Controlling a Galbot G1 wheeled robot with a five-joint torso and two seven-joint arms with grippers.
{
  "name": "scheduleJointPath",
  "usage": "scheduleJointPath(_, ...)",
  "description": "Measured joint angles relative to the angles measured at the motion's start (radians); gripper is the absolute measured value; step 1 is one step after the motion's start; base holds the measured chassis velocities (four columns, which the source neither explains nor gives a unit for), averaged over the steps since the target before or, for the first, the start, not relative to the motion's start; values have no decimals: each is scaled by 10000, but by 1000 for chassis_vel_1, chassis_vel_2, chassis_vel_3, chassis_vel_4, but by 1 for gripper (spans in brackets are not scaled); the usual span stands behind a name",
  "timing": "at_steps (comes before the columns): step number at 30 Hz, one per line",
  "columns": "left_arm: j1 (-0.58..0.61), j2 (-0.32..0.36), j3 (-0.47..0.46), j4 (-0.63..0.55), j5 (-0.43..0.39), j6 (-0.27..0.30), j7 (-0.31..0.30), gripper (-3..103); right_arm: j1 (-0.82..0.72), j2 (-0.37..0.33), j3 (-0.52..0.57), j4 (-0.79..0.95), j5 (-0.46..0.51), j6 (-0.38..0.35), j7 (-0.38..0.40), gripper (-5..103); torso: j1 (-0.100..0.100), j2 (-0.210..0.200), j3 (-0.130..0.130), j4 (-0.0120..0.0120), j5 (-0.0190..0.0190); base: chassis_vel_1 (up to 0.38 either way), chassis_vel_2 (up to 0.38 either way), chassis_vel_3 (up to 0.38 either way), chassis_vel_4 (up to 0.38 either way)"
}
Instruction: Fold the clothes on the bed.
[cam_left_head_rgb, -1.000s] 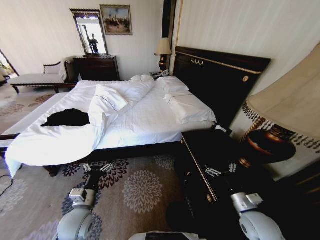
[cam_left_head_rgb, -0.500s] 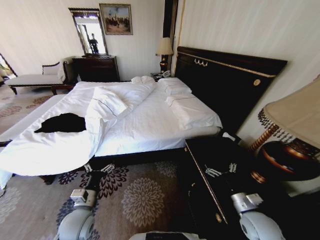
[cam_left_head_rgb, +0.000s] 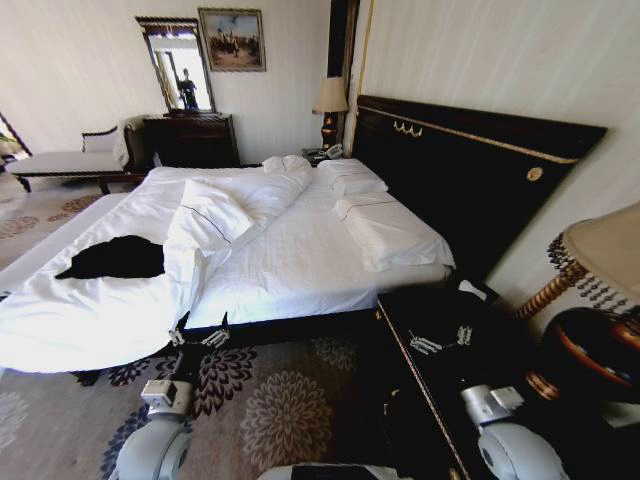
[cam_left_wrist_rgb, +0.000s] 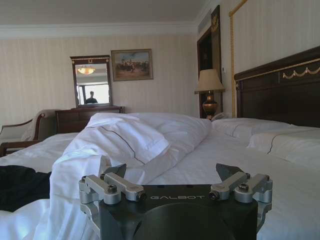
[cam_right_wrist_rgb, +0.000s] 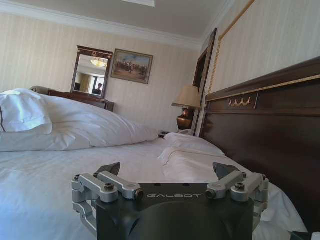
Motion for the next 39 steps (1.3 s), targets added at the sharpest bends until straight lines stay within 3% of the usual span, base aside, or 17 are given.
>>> scheduleJointPath(39,49,-60,79,77,49,-10,-22,100,-98,53,25,-33,-151,2,5,100,2,0,1,1,1,-163,163,160,-161)
